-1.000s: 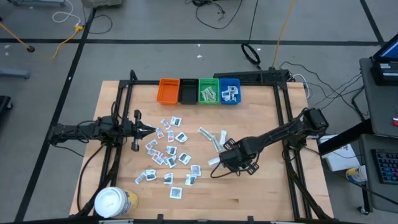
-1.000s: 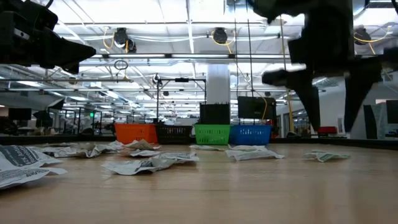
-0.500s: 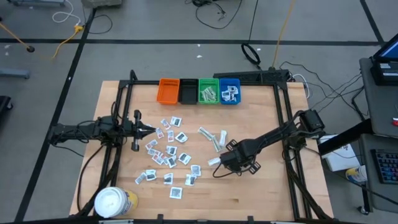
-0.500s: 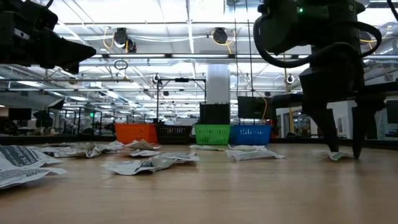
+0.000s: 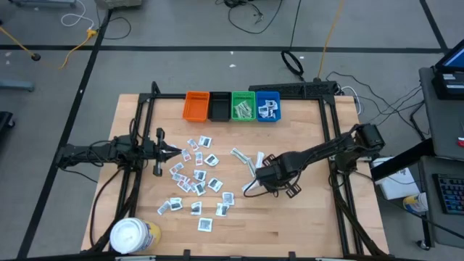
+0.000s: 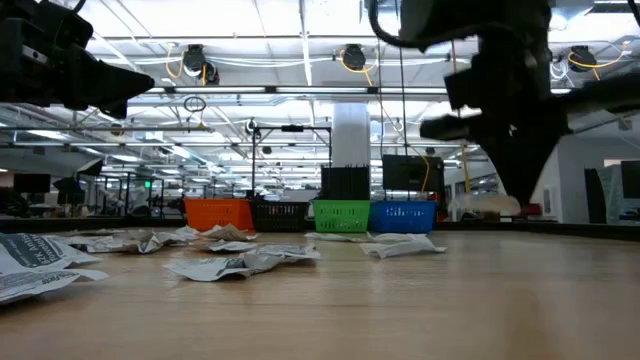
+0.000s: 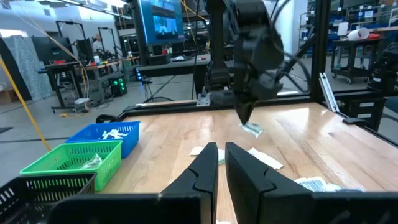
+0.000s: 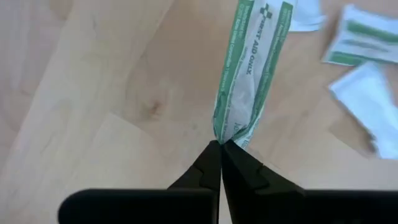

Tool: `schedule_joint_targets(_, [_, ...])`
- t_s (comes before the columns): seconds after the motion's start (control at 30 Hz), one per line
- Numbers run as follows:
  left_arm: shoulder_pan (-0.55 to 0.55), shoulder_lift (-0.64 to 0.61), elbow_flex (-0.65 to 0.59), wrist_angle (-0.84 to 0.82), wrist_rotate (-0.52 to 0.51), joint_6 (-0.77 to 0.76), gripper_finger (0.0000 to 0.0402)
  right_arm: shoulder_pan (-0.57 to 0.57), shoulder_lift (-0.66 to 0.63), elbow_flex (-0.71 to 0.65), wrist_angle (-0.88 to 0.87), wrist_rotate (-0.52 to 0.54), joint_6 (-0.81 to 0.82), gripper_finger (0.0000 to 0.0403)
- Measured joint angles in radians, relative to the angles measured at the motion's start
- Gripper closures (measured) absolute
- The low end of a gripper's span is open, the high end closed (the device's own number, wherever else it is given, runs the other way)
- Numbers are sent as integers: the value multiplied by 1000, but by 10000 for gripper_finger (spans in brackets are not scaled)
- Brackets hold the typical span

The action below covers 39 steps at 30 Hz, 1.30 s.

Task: Pick & Place First Aid Supplies
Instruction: Put the green bandage into the green bin

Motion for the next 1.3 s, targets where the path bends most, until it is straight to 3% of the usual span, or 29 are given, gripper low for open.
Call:
schedule_joint_targets(0.33, [0,0,0,0,0,0,364,-50,-69,138,-114,-107,37,402])
schedule_joint_targets(0.63, [0,0,0,0,0,0,364,-75,-83,140,-111,-160,102,403])
schedule_joint_targets(1.1, [0,0,0,0,0,0,364,-355,-83,151,-27,-153,560,403])
schedule_joint_targets(1.3, [0,0,0,0,0,0,364,-499,-75,151,10,-78,887,403])
